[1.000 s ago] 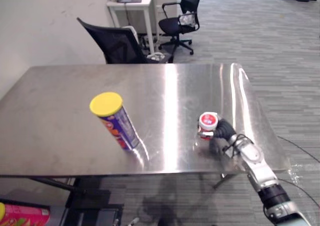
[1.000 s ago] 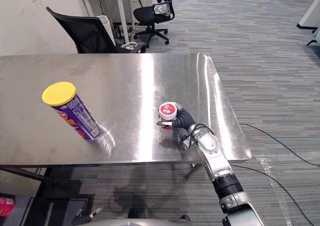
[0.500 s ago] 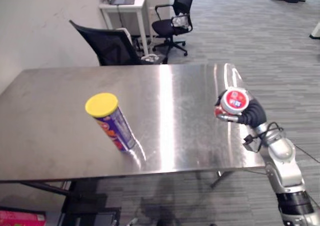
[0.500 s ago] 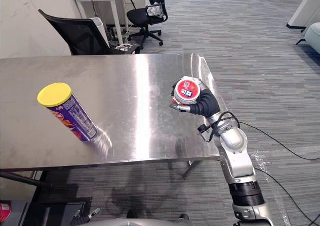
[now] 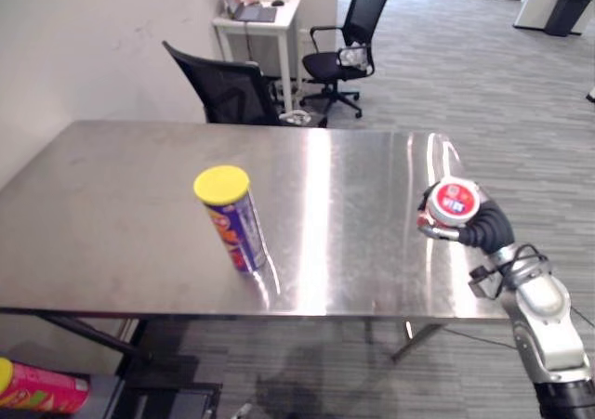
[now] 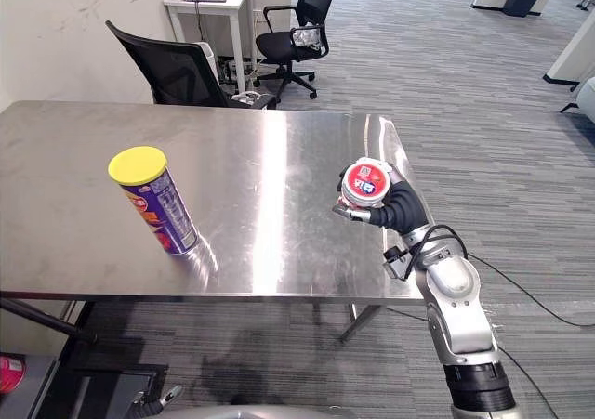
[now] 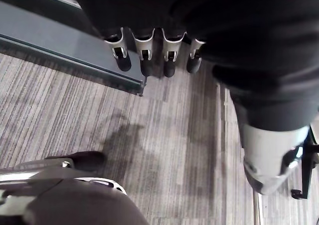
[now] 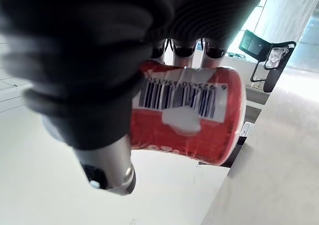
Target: Put the gum and the chips on the shelf.
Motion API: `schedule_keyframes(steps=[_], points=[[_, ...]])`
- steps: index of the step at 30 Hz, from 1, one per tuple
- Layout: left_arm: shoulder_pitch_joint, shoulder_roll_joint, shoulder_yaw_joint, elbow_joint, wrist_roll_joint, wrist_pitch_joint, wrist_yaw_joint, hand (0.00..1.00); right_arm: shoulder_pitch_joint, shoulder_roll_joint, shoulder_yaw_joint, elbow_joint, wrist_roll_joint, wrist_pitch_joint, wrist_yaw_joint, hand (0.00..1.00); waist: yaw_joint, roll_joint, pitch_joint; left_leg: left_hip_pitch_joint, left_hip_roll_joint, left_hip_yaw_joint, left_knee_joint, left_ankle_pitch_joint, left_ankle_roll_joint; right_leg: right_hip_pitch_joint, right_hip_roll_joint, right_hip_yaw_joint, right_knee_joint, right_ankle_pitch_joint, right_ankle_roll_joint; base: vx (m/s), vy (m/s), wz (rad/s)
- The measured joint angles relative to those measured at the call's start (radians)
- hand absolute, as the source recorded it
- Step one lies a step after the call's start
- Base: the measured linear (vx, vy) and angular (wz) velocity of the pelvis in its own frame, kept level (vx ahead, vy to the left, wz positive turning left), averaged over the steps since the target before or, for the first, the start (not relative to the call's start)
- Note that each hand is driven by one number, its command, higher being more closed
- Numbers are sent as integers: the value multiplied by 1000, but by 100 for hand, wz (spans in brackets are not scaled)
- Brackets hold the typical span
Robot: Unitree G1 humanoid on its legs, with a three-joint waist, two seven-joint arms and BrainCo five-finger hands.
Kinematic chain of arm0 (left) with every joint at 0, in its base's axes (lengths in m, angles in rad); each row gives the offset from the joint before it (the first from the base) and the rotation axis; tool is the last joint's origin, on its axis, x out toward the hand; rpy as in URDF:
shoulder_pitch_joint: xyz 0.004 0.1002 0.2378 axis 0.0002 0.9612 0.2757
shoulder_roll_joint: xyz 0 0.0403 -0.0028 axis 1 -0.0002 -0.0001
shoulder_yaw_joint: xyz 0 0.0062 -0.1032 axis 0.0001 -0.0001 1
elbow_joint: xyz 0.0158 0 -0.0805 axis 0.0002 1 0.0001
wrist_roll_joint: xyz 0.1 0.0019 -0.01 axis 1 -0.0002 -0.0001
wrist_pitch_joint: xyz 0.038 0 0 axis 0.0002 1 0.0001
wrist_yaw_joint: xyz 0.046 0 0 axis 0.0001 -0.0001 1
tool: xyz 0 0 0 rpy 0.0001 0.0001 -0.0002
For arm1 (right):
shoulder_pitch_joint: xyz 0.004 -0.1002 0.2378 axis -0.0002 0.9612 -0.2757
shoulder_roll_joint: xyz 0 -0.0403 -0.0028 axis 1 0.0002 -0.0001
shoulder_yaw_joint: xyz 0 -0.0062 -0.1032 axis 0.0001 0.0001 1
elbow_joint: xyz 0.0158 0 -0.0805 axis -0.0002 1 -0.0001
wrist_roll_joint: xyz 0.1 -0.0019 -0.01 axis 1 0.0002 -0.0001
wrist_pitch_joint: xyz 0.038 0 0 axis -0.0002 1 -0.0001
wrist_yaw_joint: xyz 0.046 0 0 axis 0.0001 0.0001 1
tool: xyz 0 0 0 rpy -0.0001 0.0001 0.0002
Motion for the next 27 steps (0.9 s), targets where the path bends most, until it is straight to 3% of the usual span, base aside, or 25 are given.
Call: schedule_keyframes(steps=[10, 13, 17, 19, 20, 21, 22, 23, 24, 25, 26, 27], points=[[0, -6, 30, 0, -75, 14, -1, 0, 38, -1, -65, 0, 23, -8, -36, 100, -6, -8, -1, -38, 13, -19, 1, 17, -11, -22, 12, -13, -3, -20, 4, -4, -13, 5], [-7, -8, 47, -14, -115, 13, -2, 0, -31, 0, -42, 2, 33, -10, -35, 100, 0, -11, 25, -120, 32, -48, 123, -10, -18, -32, 24, -36, -3, -19, 2, -15, -71, 29], [-11, -38, 68, -21, -175, 7, 0, 0, -125, 2, 17, 18, 33, -14, -34, 100, 34, 18, 76, -180, 81, -69, 241, -52, -36, -16, 66, -59, -1, -25, -19, -94, -85, 22], [3, -54, 76, -21, -192, 7, 0, 0, -132, 2, 37, 39, 32, -18, -33, 100, 46, 37, 82, -193, 99, -66, 261, -79, -26, 2, 83, -86, 11, -36, -35, -129, -90, 29], [13, -68, 87, -22, -197, 6, 0, 0, -132, -1, 34, 38, 32, -20, -34, 100, 52, 55, 86, -195, 129, 3, 267, -101, -6, 12, 93, -112, 3, -38, -38, -65, -117, 66], [15, -72, 89, -19, -197, 4, 0, 0, -131, -15, 19, 36, 32, -38, -34, 100, 41, 46, 80, -194, 159, 100, 261, -125, 32, 34, 95, -155, -36, -36, -42, -25, -118, 81], [15, -69, 92, -15, -196, 2, -1, 0, -131, -21, 7, 37, 32, -45, -35, 100, 30, 34, 73, -190, 169, 155, 261, -127, 43, 40, 90, -181, -65, -30, -53, -18, -88, 116], [7, -74, 109, -9, -196, -6, -2, 0, -131, -33, -50, 37, 33, -59, -39, 100, 22, 43, 69, -228, 231, 286, 383, -138, 78, 28, 75, -244, -53, -23, -61, 16, -31, 116], [9, -98, 106, -10, -195, -13, -3, 0, -130, -56, -101, 38, 33, -62, -54, 100, 25, 101, 67, -239, 273, 383, 464, -68, 93, 5, 74, -290, 49, -62, -59, 16, -11, 133], [9, -106, 103, -12, -193, -18, -5, 0, -122, -66, -122, 39, 35, -67, -67, 100, 14, 100, 67, -258, 261, 391, 460, -43, 96, -9, 50, -304, 90, -96, -69, -61, 6, 159], [15, -104, 102, -24, -187, -42, -10, 0, -116, -88, -146, 43, 35, -67, -80, 100, 5, 85, 56, -257, 191, 354, 338, 59, 90, -16, 41, -302, 62, -116, -75, -142, 4, 198], [14, -98, 121, -20, -186, -49, -11, 0, -113, -98, -170, 42, 35, -68, -79, 100, -13, 66, 44, -234, 141, 327, 225, 107, 100, -8, 35, -351, -2, -83, -83, -155, -20, 177]])
